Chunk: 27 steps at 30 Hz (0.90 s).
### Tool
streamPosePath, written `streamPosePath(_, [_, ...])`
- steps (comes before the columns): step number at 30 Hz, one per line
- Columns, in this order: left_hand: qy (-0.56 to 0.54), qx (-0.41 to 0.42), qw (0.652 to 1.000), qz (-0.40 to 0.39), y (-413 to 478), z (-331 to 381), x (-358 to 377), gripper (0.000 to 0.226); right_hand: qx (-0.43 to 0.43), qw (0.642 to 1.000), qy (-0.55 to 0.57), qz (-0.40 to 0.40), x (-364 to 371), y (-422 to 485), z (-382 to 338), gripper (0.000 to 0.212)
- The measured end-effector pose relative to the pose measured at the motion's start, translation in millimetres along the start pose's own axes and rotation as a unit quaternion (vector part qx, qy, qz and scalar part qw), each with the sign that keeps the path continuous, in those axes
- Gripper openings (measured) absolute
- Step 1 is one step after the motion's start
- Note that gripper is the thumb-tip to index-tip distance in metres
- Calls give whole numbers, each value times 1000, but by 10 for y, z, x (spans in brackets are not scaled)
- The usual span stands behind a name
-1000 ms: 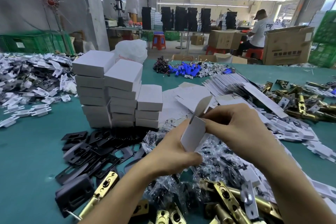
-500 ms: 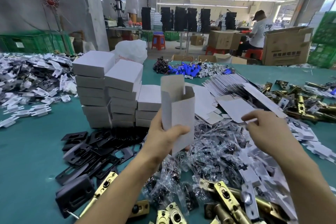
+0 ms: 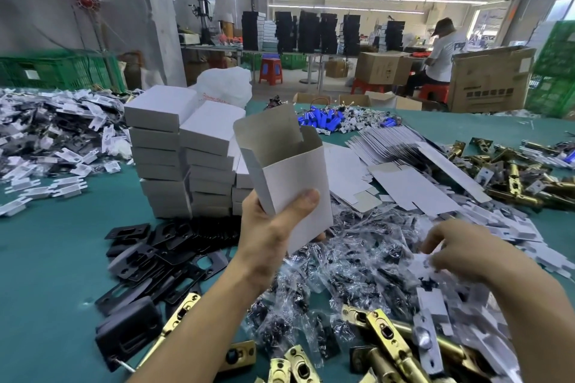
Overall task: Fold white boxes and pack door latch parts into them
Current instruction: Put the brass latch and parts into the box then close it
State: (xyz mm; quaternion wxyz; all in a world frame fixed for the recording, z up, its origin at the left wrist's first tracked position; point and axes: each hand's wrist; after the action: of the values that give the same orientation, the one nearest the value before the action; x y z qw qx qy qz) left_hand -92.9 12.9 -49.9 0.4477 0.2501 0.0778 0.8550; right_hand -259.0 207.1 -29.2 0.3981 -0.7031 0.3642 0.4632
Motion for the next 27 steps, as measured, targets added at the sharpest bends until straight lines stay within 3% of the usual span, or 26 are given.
streamPosePath(12, [48,-23,999,-7,-10,-33,2,15,16,999,-13,25,117,103,34,41])
streamPosePath(18, [49,-51,997,-6,-5,-55,-7,14,-8,997,1,72,39,54,10,29])
streamPosePath(22, [71,-72,995,-12,0,-91,-16,17,-97,979,127,124,-137,-96,-64,19])
streamPosePath(27, [125,-117,985,-36,3,-141,-54,37,-219,880,396,146,-286,-380,-284,13])
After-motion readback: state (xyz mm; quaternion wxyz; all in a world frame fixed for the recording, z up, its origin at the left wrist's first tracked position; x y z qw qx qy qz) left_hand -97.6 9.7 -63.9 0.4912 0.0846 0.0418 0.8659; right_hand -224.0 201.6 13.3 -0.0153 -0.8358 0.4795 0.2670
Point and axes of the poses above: each hand's wrist, its own y-axis towards the middle knuckle, its own x-axis out of the palm, z = x × y, and after that the axes turned 1 degree about z, right-handed
